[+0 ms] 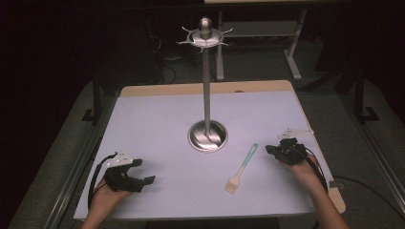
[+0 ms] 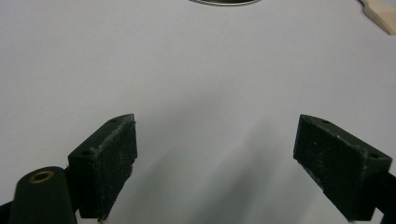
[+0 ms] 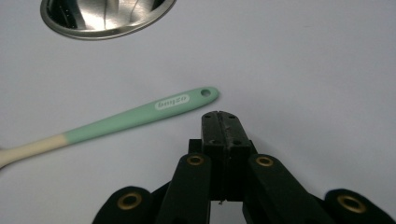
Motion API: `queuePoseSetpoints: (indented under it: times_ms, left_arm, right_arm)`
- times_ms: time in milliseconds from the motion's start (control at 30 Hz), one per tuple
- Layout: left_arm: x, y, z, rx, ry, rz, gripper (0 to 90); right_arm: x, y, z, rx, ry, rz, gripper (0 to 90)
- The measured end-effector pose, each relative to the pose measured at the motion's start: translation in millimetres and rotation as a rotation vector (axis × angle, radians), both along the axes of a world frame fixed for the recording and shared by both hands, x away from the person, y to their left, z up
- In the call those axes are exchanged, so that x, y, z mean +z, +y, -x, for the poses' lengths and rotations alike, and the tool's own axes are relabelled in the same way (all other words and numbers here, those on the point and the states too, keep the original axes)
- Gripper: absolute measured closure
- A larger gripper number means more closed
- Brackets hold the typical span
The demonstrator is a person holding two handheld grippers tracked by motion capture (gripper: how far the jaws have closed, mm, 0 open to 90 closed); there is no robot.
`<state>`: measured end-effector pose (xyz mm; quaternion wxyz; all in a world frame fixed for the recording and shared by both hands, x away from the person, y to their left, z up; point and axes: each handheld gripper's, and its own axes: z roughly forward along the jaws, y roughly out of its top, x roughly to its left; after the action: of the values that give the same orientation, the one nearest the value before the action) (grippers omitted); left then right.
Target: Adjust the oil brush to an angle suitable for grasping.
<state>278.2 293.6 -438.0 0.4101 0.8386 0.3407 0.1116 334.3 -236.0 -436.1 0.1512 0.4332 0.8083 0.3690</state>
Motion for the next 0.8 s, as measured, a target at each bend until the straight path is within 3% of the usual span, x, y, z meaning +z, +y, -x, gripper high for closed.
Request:
queuePoseSetpoints:
  times_ms: [367, 500, 800]
  left_arm:
    - [0.0, -0.4, -1.3, -0.008, -0.002, 0.004, 13.2]
    - [0.2, -0.9, -0.1, -0.003, 0.004, 0.012, 13.2]
    - [-0.1, -0.5, -0.2, -0.004, 0.004, 0.006, 13.2]
  right_arm:
    - [1.3, 12.3, -33.3, -0.003, 0.022, 0.007, 89.7]
    - [-3.0, 14.3, -33.4, -0.009, 0.038, -0.013, 89.7]
    - [-11.3, 21.6, -28.1, 0.027, 0.044, 0.007, 89.7]
